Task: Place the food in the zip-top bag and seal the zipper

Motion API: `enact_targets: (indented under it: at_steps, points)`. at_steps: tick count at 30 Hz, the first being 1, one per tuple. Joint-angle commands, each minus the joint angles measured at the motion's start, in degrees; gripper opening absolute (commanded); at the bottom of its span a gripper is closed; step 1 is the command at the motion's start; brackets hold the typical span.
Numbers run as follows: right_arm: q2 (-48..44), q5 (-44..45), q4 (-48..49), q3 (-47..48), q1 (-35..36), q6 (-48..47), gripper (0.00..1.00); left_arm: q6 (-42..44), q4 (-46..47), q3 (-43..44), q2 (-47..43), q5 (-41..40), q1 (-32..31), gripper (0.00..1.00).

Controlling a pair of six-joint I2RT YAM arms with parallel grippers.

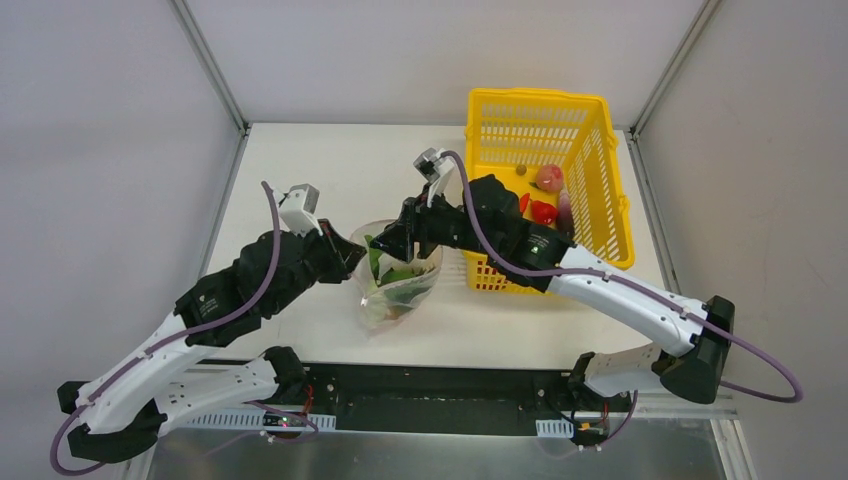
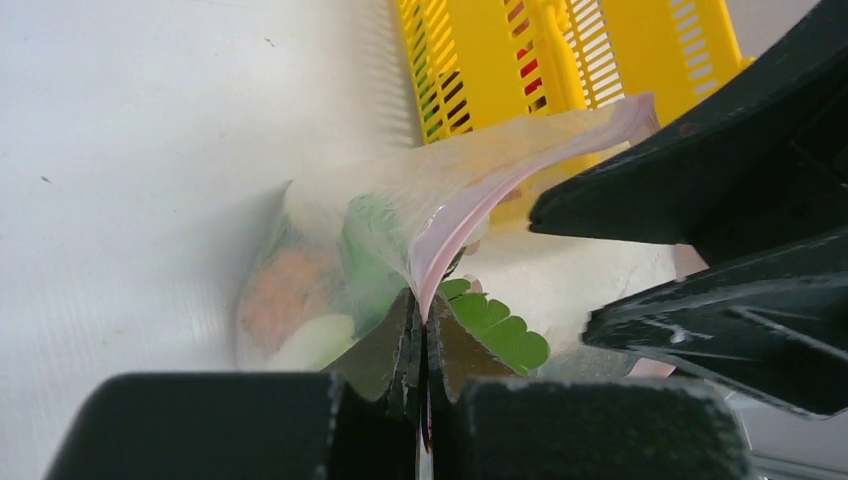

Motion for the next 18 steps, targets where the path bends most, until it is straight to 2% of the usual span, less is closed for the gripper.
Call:
enact_targets:
  at_steps: [1, 6, 9, 11, 14, 16, 18]
  points:
    - [-4.0, -5.0, 3.8, 3.1, -1.2, 2.5, 0.51, 1.3, -1.5, 3.1, -1.4, -3.9, 0.2, 0.00]
    - [-8.3, -8.2, 3.5, 1.9, -2.0, 1.9, 0.53, 2.3, -3.8, 4.3, -2.3, -7.9, 0.2, 0.00]
    - [-11.2, -7.2, 2.8, 0.7, -2.6, 1.3, 0.54, 3.0, -5.6, 5.6, -2.6, -10.1, 0.2, 0.00]
    - [-13.0, -2.9, 0.2, -0.1, -3.2, 0.0, 0.54, 3.4, -6.5, 6.4, -2.6, -11.2, 0.2, 0.00]
    - [-14.9, 8.2, -5.9, -0.9, -5.2, -2.6, 0.55, 3.9, -7.6, 7.3, -2.6, -12.2, 0.2, 0.00]
    - [-15.5, 15.9, -9.6, -1.9, -8.4, -2.9, 0.56, 3.9, -8.0, 7.3, -2.7, -12.7, 0.2, 0.00]
    - [-15.4, 17.7, -13.8, -2.9, -13.0, -2.6, 0.59, 3.9, -8.0, 7.1, -2.6, -12.9, 0.3, 0.00]
